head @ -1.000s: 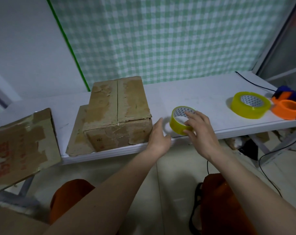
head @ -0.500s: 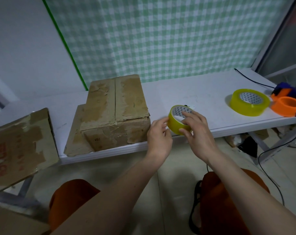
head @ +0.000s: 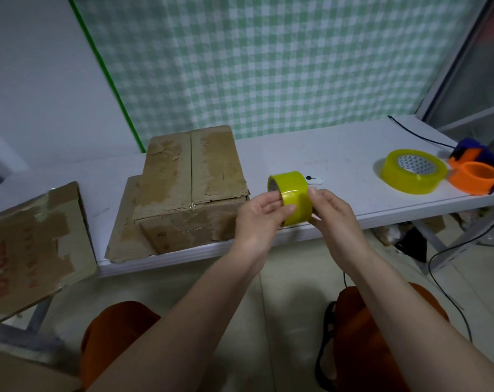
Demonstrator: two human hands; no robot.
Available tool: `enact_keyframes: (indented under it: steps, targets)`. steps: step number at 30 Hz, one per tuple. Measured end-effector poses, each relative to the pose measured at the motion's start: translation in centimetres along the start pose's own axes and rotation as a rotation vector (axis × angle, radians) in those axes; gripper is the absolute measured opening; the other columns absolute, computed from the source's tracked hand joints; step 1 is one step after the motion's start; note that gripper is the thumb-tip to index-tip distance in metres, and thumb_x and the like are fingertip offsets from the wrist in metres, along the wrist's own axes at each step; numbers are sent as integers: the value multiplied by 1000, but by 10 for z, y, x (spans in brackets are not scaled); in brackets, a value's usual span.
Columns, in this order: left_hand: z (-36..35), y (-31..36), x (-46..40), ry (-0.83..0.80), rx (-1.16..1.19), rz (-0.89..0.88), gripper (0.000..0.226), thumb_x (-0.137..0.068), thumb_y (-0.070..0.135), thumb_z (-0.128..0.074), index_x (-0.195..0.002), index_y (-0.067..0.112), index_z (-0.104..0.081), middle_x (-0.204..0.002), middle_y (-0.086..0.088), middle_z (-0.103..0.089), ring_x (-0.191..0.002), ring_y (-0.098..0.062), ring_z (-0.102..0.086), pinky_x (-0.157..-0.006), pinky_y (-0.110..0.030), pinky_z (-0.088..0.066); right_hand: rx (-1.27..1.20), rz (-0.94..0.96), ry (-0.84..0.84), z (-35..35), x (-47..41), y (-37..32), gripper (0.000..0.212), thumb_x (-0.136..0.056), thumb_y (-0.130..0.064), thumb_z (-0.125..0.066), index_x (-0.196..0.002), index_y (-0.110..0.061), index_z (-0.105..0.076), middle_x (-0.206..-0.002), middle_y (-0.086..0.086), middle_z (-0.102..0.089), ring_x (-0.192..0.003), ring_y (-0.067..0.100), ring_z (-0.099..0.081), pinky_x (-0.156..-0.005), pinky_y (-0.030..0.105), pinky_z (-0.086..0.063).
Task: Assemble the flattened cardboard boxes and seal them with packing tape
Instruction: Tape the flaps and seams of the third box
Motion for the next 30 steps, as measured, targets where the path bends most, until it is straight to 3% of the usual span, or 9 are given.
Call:
enact_keyframes:
  steps: [3,6,8,14,16,20,24,30]
  targets:
    - [0,2,8,-15,-95,-98,27,-78,-8,-71,-101,8,-69,-90,-6,-72,-79,-8,-68,-79,-19,-55,-52,-69,80,-7,-8,-14,50,-83,-54,-58,-94,-6,-67,-94,20,-68,-84,23,-64,-80,39,-48]
    - [2,4,13,-11,-83,-139,32,-76,-10,-71,-104,5,-69,-92,-9,-72,-81,-10,-68,-81,-21,-55,-100,-62,142,-17,-7,-21,30,-79,-41,-62,-67,-14,-58,-73,15,-55,-74,23,-50,-73,41,-39]
    - [5,5,14,1,-58,-137,30,-77,-10,-70,-100,10,-69,-90,-6,-72,-79,-8,-69,-79,-20,-55,-138,-60,132,-21,-4,-18,23,-82,-32,-61,-64,-19,-58,-72,9,-55,-74,22,-48,-74,40,-37]
    - [14,11,20,32,64,-105,26,-83,-6,-67,-108,1,-67,-98,-13,-73,-80,-11,-69,-70,-17,-53,-123,-31,6,-28,7,-18,14,-93,-12,-53,-98,-11,-66,-93,8,-69,-90,22,-60,-90,42,-45]
    - [15,13,22,33,93,-107,24,-83,-5,-66,-107,1,-67,-93,-10,-73,-75,-7,-68,-64,-14,-50,-115,-4,-34,-30,13,-21,21,-94,-6,-50,-109,-8,-65,-101,8,-70,-96,20,-63,-94,39,-46]
    - [15,15,25,46,139,-133,22,-83,-5,-66,-96,12,-69,-87,-2,-74,-77,-7,-69,-66,-14,-50,-66,119,47,-35,25,-30,30,-89,1,-58,-117,-11,-61,-104,5,-69,-96,11,-64,-80,20,-50]
    - [17,17,27,112,165,-177,21,-81,-8,-67,-94,8,-67,-84,-1,-73,-76,-5,-68,-68,-14,-51,71,259,243,-38,31,-35,27,-84,3,-65,-105,-15,-66,-91,-1,-69,-83,5,-64,-74,13,-48]
    - [18,17,30,158,158,-236,20,-80,-12,-66,-94,2,-64,-84,-5,-71,-75,-7,-68,-72,-17,-53,213,306,336,-44,37,-37,27,-84,-2,-67,-101,-24,-69,-90,-15,-68,-85,-6,-65,-79,10,-48]
Point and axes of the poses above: each hand's wrist, its own x-axis away from the middle knuckle, its own z-axis out of the back of the hand, y = z × x, the point moved 3 cm from there along -x, towards the middle knuckle
